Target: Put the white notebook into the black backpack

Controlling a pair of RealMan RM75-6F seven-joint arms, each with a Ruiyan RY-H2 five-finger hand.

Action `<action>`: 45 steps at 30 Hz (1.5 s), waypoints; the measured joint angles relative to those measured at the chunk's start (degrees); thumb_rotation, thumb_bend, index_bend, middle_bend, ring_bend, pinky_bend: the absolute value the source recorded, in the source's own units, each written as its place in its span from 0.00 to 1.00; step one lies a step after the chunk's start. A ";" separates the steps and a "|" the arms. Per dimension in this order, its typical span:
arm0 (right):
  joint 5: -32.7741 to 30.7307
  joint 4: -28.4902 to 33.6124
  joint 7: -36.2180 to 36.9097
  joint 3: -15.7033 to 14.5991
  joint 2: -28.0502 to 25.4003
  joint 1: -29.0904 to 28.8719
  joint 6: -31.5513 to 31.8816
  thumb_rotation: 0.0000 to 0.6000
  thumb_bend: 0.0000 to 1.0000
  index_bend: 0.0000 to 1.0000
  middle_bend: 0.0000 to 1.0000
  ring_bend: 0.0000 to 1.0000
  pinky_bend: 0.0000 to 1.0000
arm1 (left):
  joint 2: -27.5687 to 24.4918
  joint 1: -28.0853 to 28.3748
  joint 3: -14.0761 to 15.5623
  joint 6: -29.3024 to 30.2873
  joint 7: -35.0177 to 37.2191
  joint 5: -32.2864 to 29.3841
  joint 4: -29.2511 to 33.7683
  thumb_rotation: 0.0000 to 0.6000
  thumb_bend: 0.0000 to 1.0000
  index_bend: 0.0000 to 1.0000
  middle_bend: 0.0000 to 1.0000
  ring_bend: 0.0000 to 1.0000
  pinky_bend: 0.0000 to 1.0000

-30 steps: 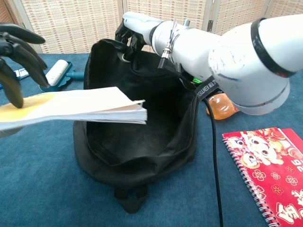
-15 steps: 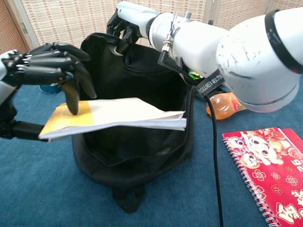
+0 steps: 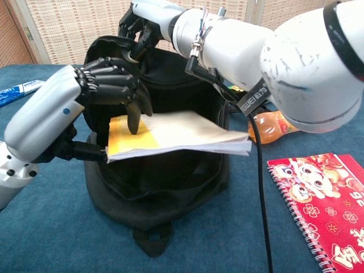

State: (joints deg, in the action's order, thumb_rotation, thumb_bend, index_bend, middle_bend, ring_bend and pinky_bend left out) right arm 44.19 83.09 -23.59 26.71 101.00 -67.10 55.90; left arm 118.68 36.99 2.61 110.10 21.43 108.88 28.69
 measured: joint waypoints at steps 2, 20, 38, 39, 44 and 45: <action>0.04 0.35 0.05 -0.05 -0.13 -0.05 0.03 1.00 0.77 0.80 0.49 0.42 0.31 | 0.65 0.02 0.48 -1.25 -0.03 -0.19 -1.00 1.00 0.57 0.73 0.53 0.44 0.30; 1.98 5.77 1.08 -0.90 -2.03 0.38 1.17 1.00 0.77 0.80 0.49 0.42 0.31 | 1.71 0.31 2.26 -13.09 2.98 -3.95 -3.69 1.00 0.57 0.72 0.58 0.48 0.38; 1.89 9.79 1.41 -1.93 -3.45 0.84 1.73 1.00 0.77 0.80 0.49 0.42 0.31 | 0.34 1.85 -0.55 -24.29 -5.53 -10.08 -3.84 1.00 0.57 0.72 0.60 0.49 0.38; 1.80 9.93 1.38 -2.01 -3.48 0.84 1.77 1.00 0.77 0.80 0.49 0.43 0.31 | 0.20 1.93 -0.94 -25.18 -5.96 -10.69 -3.22 1.00 0.57 0.72 0.60 0.49 0.38; 1.52 10.57 0.88 -2.47 -3.87 0.94 2.07 1.00 0.77 0.80 0.49 0.42 0.31 | -0.25 2.34 -2.93 -29.17 -7.80 -13.55 -0.39 1.00 0.57 0.72 0.60 0.49 0.38; 1.44 10.72 0.82 -2.58 -3.96 0.98 2.10 1.00 0.77 0.80 0.49 0.42 0.31 | -0.32 2.45 -3.39 -29.62 -8.65 -14.06 0.15 1.00 0.57 0.72 0.60 0.49 0.38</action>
State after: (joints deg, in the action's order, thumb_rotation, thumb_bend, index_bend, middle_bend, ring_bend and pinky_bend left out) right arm 45.62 93.81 -22.77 24.12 97.04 -66.12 57.99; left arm 118.36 39.44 -0.78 80.48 12.78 94.82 28.84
